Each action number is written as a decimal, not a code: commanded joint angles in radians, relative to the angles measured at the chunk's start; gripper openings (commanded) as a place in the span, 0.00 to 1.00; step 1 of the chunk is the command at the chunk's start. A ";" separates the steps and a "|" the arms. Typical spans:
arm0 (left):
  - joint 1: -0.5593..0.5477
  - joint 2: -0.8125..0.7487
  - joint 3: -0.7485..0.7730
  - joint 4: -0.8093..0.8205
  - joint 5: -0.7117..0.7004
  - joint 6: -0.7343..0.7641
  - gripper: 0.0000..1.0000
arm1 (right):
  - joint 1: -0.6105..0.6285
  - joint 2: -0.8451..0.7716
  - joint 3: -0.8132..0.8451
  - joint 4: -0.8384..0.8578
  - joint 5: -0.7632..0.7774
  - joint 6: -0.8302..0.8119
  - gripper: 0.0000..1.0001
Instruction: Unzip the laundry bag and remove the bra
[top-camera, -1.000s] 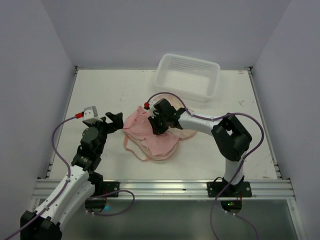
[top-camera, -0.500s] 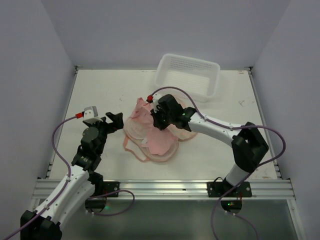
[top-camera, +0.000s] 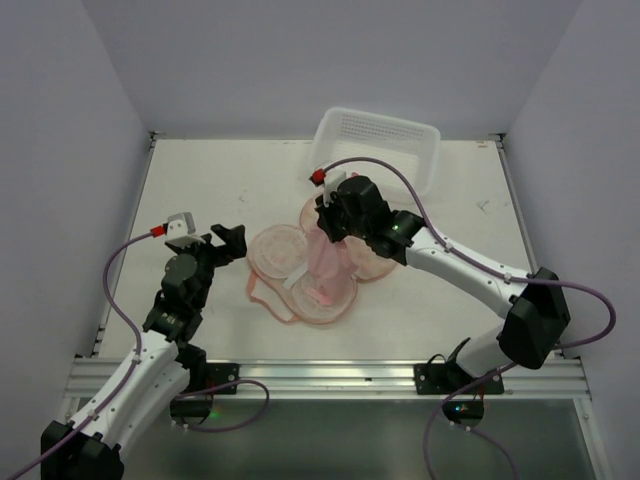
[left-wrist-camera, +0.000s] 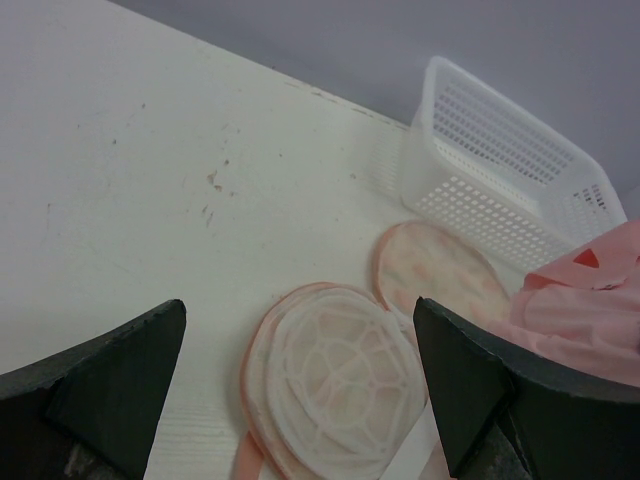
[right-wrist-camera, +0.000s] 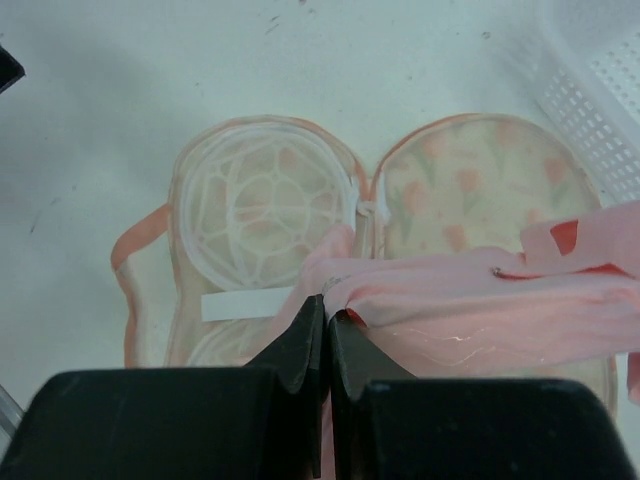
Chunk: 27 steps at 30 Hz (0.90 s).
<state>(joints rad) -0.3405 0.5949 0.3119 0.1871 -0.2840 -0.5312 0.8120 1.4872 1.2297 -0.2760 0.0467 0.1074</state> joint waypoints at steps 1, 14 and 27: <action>0.006 -0.010 -0.010 0.051 -0.020 0.002 1.00 | -0.027 -0.038 0.059 0.034 0.036 -0.028 0.00; 0.006 -0.009 -0.013 0.049 -0.007 -0.006 1.00 | -0.166 -0.035 0.161 0.139 0.108 0.023 0.00; 0.006 0.009 -0.007 0.063 0.058 -0.021 1.00 | -0.313 0.192 0.622 0.169 0.219 0.106 0.00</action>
<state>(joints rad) -0.3405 0.6075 0.3023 0.1951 -0.2504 -0.5396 0.5369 1.6253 1.7512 -0.1646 0.1772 0.1787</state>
